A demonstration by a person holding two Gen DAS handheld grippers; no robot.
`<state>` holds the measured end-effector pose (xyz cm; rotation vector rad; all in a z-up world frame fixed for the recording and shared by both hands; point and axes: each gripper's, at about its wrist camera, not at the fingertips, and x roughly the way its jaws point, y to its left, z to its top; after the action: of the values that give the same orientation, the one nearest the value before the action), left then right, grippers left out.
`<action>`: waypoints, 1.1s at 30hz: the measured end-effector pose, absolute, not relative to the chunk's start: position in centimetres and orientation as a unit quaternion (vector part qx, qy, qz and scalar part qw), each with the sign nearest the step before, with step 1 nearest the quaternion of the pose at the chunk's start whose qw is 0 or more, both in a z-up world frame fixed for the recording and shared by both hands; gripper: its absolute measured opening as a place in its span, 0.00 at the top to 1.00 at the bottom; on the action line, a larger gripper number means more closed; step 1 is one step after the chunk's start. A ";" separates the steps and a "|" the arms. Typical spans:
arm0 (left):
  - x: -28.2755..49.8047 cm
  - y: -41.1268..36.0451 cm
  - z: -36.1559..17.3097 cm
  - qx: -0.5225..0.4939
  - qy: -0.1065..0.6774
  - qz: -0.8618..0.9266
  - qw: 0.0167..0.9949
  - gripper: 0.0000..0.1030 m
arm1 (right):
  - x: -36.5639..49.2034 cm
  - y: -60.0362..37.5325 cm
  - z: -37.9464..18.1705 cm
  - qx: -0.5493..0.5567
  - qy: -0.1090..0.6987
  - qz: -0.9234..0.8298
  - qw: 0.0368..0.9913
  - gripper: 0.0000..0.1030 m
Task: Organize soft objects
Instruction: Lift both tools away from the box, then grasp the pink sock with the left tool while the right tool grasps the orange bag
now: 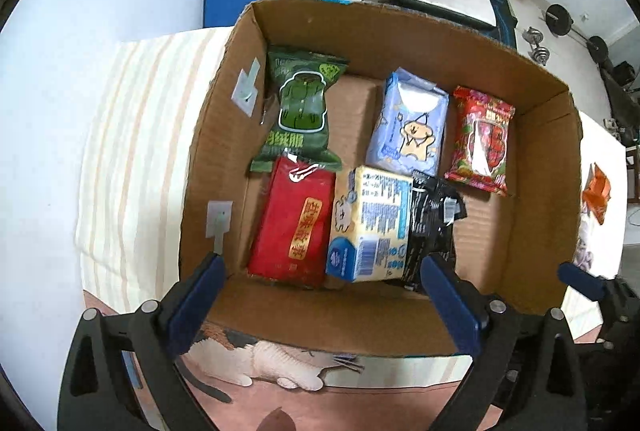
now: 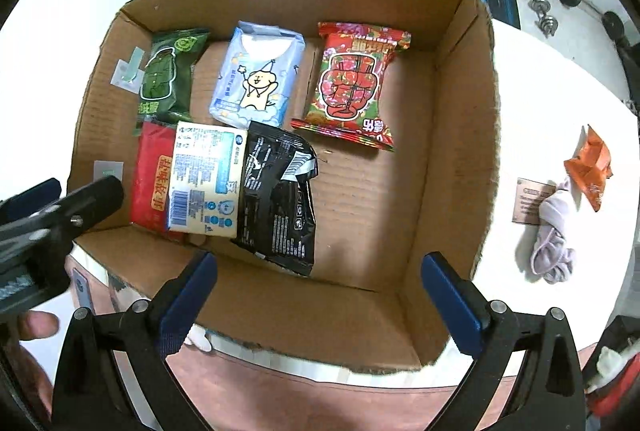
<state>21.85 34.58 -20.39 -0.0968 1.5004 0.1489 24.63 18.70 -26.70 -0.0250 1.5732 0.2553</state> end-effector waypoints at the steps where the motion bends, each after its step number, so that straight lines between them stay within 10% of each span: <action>1: 21.6 34.4 -20.3 -0.042 0.678 0.070 0.731 0.03 | 24.4 18.7 -26.4 -0.012 0.704 0.113 0.701 0.00; 22: 18.4 21.8 -8.6 -0.003 0.580 0.050 0.813 0.03 | 20.7 8.2 -16.5 0.074 0.628 0.142 0.762 0.00; 33: 23.3 4.3 -19.4 -0.067 0.687 -0.079 0.719 0.08 | 21.2 -14.7 -21.6 0.126 0.664 0.012 0.737 0.00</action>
<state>23.33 4.30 -19.36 -0.1488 1.5198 -0.1745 21.21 -14.65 -21.56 0.2774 1.4571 0.0262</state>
